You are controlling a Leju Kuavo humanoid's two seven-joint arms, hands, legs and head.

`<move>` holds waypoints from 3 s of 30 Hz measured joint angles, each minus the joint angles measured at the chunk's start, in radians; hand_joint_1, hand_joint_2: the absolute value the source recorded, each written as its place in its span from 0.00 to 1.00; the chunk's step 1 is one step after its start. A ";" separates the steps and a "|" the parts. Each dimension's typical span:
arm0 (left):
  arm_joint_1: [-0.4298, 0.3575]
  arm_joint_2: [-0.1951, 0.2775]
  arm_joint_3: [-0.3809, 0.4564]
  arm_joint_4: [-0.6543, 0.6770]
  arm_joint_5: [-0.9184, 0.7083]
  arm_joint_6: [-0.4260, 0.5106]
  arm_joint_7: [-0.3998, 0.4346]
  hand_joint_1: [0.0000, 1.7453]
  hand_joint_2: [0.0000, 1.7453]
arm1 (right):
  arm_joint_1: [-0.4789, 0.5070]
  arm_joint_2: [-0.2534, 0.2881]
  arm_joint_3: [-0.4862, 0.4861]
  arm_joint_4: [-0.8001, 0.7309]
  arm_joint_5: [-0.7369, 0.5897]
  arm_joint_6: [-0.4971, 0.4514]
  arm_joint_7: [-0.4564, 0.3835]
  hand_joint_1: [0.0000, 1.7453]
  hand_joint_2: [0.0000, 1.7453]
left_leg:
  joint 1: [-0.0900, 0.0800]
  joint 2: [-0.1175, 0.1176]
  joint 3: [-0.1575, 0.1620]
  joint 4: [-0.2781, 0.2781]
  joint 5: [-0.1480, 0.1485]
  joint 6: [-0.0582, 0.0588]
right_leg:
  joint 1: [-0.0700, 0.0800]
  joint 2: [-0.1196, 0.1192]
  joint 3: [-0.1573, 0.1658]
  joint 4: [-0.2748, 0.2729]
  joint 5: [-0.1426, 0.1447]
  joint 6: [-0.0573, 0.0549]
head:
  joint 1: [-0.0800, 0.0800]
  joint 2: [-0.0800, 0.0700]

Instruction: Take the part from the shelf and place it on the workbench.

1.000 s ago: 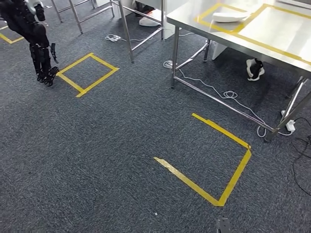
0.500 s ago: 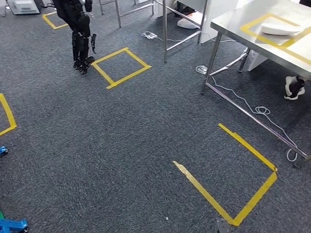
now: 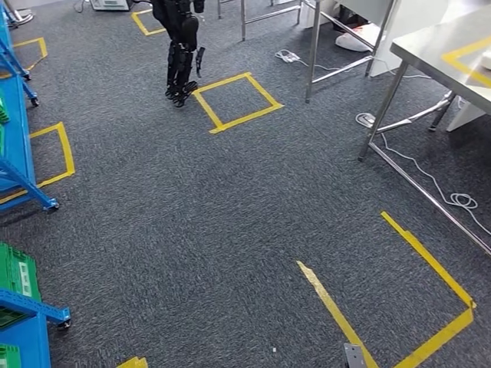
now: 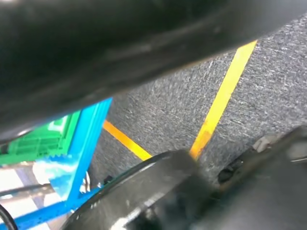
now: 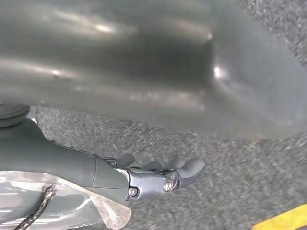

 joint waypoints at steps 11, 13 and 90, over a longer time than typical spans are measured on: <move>0.002 -0.002 0.013 0.000 0.002 -0.002 -0.003 0.00 0.00 | -0.003 0.000 0.000 -0.001 0.000 0.000 0.000 0.00 0.00 | -0.007 -0.077 0.030 -0.068 0.010 0.049 | -0.001 0.080 -0.143 0.293 -0.134 0.032 | 0.009 0.000; 0.003 -0.002 0.015 0.000 0.001 -0.005 -0.003 0.00 0.00 | -0.002 0.000 0.000 -0.001 0.000 0.000 -0.002 0.00 0.00 | -0.008 -0.098 0.036 -0.068 0.008 0.048 | -0.001 0.086 -0.123 0.215 -0.061 0.026 | 0.009 0.000; 0.002 -0.003 0.090 0.000 -0.036 -0.010 -0.031 0.00 0.00 | 0.001 0.001 0.018 -0.004 0.000 0.014 -0.015 0.00 0.00 | -0.002 -0.096 0.039 -0.062 -0.001 0.009 | -0.002 0.099 -0.039 0.015 0.018 0.014 | 0.010 0.000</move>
